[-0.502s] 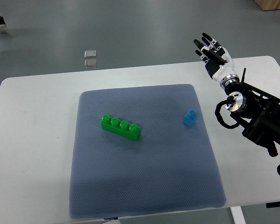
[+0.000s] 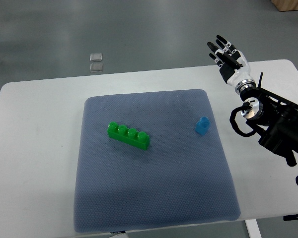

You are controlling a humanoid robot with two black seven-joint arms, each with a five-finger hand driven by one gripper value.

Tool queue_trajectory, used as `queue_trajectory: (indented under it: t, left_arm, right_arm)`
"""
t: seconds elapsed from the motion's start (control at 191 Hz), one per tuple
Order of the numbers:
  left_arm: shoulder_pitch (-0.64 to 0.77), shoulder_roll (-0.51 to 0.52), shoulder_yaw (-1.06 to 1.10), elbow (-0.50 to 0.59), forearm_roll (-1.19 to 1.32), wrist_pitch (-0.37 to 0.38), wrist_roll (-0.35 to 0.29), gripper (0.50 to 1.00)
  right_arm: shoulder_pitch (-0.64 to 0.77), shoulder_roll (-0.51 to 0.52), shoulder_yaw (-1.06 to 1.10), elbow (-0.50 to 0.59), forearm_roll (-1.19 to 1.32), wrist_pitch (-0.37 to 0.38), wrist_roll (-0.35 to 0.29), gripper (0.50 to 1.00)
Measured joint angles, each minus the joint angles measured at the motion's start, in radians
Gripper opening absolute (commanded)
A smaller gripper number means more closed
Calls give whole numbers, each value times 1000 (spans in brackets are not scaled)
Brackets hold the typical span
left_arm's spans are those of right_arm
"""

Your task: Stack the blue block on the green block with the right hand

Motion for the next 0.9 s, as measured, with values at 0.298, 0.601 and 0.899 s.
queue_trajectory:
  t: [0.298,0.601,0.899]
  left_arm:
    - [0,0,1,1,0,0,0,1000]
    - [0,0,1,1,0,0,0,1000]
    - [1,0,1,1,0,0,0,1000]
  right_arm:
    - [3,-6,-1,-3,0,-2,1,913]
    - [3,-6,-1,-6,-5,-2,2,911]
    - [64,-41,-19,1,-83,-5,-6,911]
